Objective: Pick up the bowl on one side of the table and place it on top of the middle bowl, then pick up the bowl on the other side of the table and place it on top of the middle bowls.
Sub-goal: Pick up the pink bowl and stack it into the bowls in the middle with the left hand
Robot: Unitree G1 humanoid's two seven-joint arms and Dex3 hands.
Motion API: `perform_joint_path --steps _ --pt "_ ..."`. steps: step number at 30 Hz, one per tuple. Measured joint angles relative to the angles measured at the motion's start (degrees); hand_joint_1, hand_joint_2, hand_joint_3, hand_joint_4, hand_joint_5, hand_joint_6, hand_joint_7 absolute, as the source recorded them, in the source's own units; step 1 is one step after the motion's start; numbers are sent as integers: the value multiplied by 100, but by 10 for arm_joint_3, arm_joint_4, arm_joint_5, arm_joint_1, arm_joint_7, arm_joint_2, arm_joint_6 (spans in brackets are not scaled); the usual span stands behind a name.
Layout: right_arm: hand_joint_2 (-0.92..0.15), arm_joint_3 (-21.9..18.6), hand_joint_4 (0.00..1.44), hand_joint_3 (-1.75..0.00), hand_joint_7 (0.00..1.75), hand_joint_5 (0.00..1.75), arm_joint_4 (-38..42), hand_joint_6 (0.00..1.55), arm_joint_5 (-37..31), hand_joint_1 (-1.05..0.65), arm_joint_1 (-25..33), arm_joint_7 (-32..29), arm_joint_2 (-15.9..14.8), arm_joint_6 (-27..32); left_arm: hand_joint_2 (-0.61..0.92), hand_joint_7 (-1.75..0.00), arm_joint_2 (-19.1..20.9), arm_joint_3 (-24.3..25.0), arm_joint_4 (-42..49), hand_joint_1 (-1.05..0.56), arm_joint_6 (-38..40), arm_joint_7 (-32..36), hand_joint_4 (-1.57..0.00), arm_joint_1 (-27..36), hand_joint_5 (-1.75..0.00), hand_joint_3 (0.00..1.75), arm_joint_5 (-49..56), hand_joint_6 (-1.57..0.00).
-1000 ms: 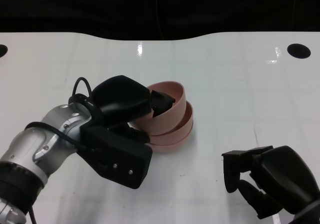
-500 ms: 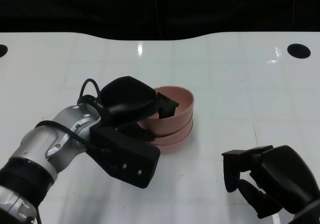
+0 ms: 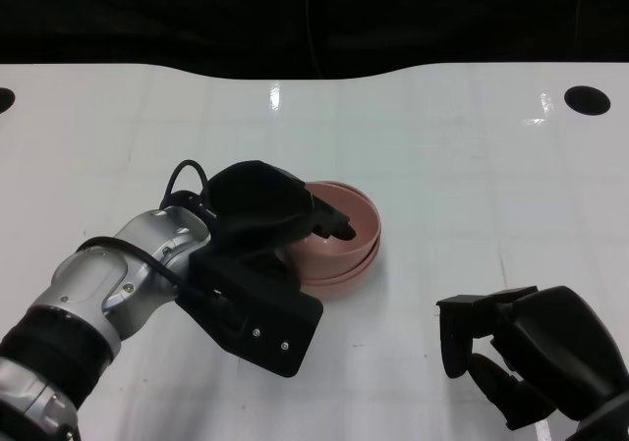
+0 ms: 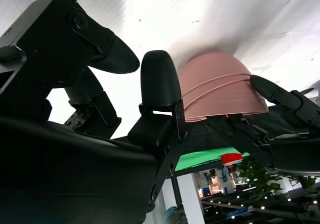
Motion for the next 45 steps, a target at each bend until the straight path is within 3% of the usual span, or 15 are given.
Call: perform_joint_path --steps 21,37,45 --pt "-22 1 96 -142 151 175 -1 83 -1 -14 -1 4 0 5 92 0 45 31 -125 -74 25 -75 -16 33 -32 27 -46 -30" --pt "-19 1 97 -142 158 175 0 81 0 -13 -2 -1 0 3 92 -3 91 125 -184 -57 -54 -31 -29 115 -48 23 -120 -37" --pt "-20 0 96 -143 153 175 -2 82 0 -13 -1 5 0 8 92 -11 109 187 -223 -39 -97 17 -45 194 -59 14 -145 -60"
